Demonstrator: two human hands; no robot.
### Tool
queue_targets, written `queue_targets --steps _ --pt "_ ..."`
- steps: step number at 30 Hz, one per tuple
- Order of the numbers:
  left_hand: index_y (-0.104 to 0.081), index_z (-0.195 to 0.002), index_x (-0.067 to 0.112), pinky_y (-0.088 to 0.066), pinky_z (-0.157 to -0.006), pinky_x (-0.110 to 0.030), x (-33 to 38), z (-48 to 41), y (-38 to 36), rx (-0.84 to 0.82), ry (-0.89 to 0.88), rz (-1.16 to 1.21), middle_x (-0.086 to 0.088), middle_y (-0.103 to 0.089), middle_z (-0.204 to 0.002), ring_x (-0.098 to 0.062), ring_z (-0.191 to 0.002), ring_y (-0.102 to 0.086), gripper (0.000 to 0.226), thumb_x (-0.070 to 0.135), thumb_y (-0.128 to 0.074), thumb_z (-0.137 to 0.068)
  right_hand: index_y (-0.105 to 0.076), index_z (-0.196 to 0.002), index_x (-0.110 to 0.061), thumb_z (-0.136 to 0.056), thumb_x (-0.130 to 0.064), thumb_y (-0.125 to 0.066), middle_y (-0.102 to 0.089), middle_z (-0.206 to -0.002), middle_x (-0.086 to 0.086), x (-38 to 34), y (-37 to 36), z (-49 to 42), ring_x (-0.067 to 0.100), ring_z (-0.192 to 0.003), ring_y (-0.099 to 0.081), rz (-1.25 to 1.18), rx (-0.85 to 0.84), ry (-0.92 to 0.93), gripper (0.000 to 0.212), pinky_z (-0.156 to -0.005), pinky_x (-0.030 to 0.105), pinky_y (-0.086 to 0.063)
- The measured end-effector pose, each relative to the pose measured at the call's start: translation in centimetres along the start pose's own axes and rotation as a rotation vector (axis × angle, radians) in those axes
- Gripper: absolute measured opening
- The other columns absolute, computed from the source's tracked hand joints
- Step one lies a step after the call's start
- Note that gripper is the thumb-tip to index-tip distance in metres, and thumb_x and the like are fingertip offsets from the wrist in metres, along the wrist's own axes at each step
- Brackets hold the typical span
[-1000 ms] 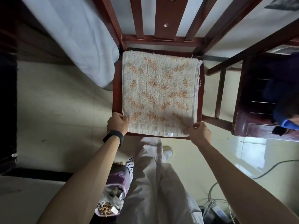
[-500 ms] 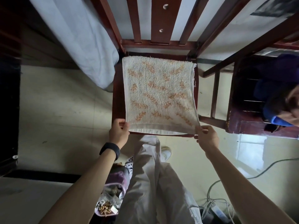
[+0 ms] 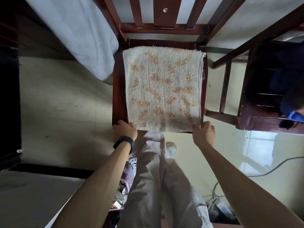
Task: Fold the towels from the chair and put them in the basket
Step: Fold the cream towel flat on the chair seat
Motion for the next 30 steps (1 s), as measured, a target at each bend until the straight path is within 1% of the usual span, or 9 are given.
queue_targets --steps 3,6,10,12,16,21,25,28,30 --pt "-0.049 -0.113 0.010 -0.050 -0.084 -0.045 0.1 0.1 -0.2 -0.058 0.031 0.065 -0.021 -0.050 -0.122 -0.040 -0.095 -0.058 0.028 0.034 -0.045 -0.100 -0.052 -0.117 -0.001 -0.100 -0.030 -0.051 -0.051 -0.125 0.021 -0.1 -0.2 0.2 0.040 -0.113 -0.052 0.037 -0.033 0.001 0.034 -0.092 0.041 -0.039" --pt "-0.049 -0.098 0.017 -0.048 -0.075 -0.040 0.2 0.0 0.5 -0.087 -0.040 0.203 -0.011 -0.059 -0.105 -0.032 -0.085 -0.058 0.019 0.035 -0.047 -0.099 -0.048 -0.113 -0.003 -0.102 -0.029 -0.047 -0.057 -0.119 0.022 0.1 0.4 0.5 0.041 -0.107 -0.055 0.006 -0.040 0.000 0.029 -0.084 0.041 -0.040" --pt "-0.055 -0.093 0.017 -0.060 -0.073 -0.043 -0.7 1.7 4.3 -0.124 -0.060 0.634 -0.006 -0.069 -0.098 -0.018 -0.074 -0.070 0.014 0.027 -0.065 -0.094 -0.048 -0.109 -0.011 -0.098 -0.031 -0.059 -0.070 -0.103 0.015 1.0 2.8 1.7 0.024 -0.074 -0.068 -0.416 -0.103 -0.120 0.026 -0.073 0.038 -0.058" --pt "-0.060 -0.092 0.014 -0.059 -0.068 -0.034 -1.1 3.0 6.5 -0.166 -0.039 0.794 -0.009 -0.070 -0.097 -0.017 -0.072 -0.068 0.014 0.017 -0.072 -0.088 -0.052 -0.110 -0.006 -0.095 -0.019 -0.066 -0.066 -0.105 0.019 0.6 4.8 2.7 0.023 -0.075 -0.068 -0.646 -0.115 -0.157 0.024 -0.066 0.028 -0.060" --pt "-0.060 -0.091 0.011 -0.056 -0.080 -0.031 0.1 6.7 11.3 -0.294 -0.052 1.028 -0.012 -0.067 -0.092 -0.022 -0.079 -0.066 0.015 0.005 -0.072 -0.085 -0.055 -0.113 0.006 -0.089 0.001 -0.066 -0.065 -0.101 0.019 -1.9 9.6 5.2 0.021 -0.079 -0.070 -0.869 -0.142 -0.109 0.026 -0.061 0.018 -0.057" --pt "-0.065 -0.089 0.015 -0.055 -0.081 -0.032 1.4 9.7 15.8 -0.344 -0.179 0.884 -0.011 -0.065 -0.088 -0.021 -0.073 -0.061 0.013 0.003 -0.069 -0.087 -0.059 -0.109 -0.005 -0.089 -0.007 -0.069 -0.066 -0.081 0.009 -4.4 15.6 8.8 0.016 -0.061 -0.065 -0.809 -0.068 0.052 0.022 -0.061 0.022 -0.059" --pt "-0.075 -0.088 0.020 -0.050 -0.078 -0.032 2.4 11.0 17.9 -0.314 -0.238 0.744 -0.009 -0.067 -0.095 -0.019 -0.072 -0.056 0.028 0.003 -0.053 -0.090 -0.070 -0.090 -0.017 -0.091 -0.007 -0.067 -0.070 -0.085 0.011 -5.8 16.5 11.9 0.014 -0.063 -0.067 -0.713 -0.114 0.172 0.011 -0.068 0.024 -0.059" --pt "-0.077 -0.091 0.025 -0.042 -0.063 -0.024 3.8 12.8 20.1 -0.265 -0.440 0.509 -0.003 -0.063 -0.081 -0.015 -0.063 -0.051 0.033 0.005 -0.054 -0.078 -0.074 -0.098 -0.025 -0.086 -0.012 -0.071 -0.073 -0.085 0.002 -7.2 17.8 13.9 0.015 -0.075 -0.069 -0.552 -0.122 0.355 0.018 -0.076 0.029 -0.057" --pt "-0.074 -0.098 0.030 -0.039 -0.063 -0.020 4.8 14.1 21.3 -0.148 -0.628 0.256 0.008 -0.059 -0.081 -0.011 -0.070 -0.054 0.034 0.004 -0.063 -0.078 -0.071 -0.104 -0.028 -0.080 -0.012 -0.077 -0.071 -0.084 -0.005 -8.3 19.1 14.8 0.009 -0.074 -0.067 -0.344 -0.035 0.495 0.030 -0.071 0.017 -0.051"
Point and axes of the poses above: each hand's wrist, its own z-axis away from the middle knuckle, its own y-axis out of the back of the hand, x = y × z, the point moved 9 cm from there along -z, towards the middle knuckle
